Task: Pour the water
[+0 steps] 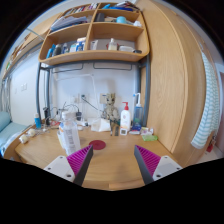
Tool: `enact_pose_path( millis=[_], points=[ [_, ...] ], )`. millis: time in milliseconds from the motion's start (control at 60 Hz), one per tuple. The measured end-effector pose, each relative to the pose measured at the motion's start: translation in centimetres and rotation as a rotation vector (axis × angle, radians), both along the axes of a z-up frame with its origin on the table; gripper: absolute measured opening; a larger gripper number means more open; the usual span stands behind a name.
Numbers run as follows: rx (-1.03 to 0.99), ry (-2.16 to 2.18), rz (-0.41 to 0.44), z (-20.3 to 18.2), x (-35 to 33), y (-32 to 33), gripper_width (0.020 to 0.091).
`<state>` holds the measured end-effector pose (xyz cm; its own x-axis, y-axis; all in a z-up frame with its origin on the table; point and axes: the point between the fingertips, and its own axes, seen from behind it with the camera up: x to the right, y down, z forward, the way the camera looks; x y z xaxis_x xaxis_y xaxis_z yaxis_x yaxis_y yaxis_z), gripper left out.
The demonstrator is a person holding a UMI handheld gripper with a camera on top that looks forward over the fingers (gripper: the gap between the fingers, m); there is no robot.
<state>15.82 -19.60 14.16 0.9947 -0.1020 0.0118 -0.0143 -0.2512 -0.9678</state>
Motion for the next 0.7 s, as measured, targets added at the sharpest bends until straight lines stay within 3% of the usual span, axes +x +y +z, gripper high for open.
enact_pose_path(
  millis=[217,350,700],
  points=[
    [-0.019,0.082,0.135,-5.5,-6.3,-0.1,0.0851],
    [0.018,0.114,0.224,-6.4,-11.7,1.2,0.0856],
    [0.115,0.056,0.193,-3.8,-14.7,9.5,0.0836]
  ],
)
